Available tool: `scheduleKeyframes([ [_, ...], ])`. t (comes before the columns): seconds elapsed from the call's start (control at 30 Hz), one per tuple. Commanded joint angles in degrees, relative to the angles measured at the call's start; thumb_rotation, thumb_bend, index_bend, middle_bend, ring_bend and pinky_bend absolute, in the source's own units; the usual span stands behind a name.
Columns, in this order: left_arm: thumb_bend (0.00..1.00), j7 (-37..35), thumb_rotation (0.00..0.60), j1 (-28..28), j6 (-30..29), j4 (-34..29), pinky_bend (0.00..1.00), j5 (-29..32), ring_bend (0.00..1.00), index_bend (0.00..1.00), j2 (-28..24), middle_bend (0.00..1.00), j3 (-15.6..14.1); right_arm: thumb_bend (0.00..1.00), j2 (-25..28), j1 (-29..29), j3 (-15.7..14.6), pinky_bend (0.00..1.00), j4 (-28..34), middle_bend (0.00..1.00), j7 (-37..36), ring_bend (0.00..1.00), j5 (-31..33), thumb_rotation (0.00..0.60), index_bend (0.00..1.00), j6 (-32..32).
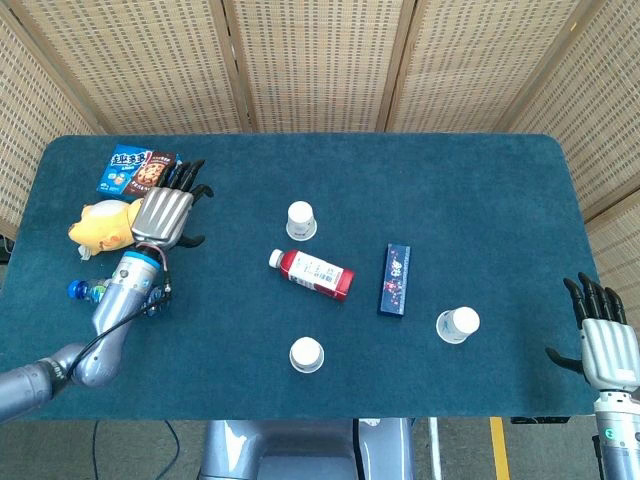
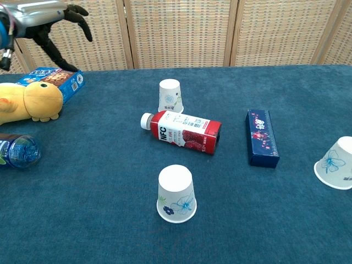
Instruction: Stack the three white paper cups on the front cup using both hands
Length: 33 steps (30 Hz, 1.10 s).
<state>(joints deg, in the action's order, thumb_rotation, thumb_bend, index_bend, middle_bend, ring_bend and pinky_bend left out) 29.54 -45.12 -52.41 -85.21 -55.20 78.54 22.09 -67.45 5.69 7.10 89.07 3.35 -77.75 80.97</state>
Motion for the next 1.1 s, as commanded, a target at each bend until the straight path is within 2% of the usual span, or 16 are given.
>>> scheduleKeyframes([
  [0.03,0.19,2.35,0.6,-4.64,2.89,4.24,0.02,4.13,0.0,0.31,3.31,0.0,0.87,0.13,0.04,0.09,0.09,0.0,-0.11,0.0,-0.21,0.0,0.31,0.6,0.0,-0.3],
  [0.23,0.19,4.2,0.6,-10.28,7.16,9.69,0.02,9.86,0.0,0.29,6.69,0.0,0.67,0.13,0.03,0.22,0.16,0.0,-0.47,0.0,-0.78,0.0,0.84,0.6,0.0,-0.91],
  [0.37,0.19,6.19,0.6,-15.8,9.55,16.89,0.02,14.62,0.0,0.28,11.59,0.0,0.29,0.13,0.01,0.4,0.3,0.0,-1.32,0.0,-1.87,0.0,1.79,0.6,0.0,-2.01],
  [0.87,0.19,8.57,0.6,-28.75,16.21,37.04,0.02,20.43,0.0,0.27,24.05,0.0,-1.05,0.13,0.16,1.17,1.24,0.0,-3.99,0.0,-6.41,0.0,4.49,0.6,0.0,-5.37],
  [1.1,0.19,9.46,0.6,-32.38,19.73,45.2,0.02,22.78,0.0,0.25,28.43,0.0,-1.52,0.13,0.43,1.19,1.59,0.0,-4.54,0.0,-8.08,0.0,5.18,0.6,0.0,-6.0],
])
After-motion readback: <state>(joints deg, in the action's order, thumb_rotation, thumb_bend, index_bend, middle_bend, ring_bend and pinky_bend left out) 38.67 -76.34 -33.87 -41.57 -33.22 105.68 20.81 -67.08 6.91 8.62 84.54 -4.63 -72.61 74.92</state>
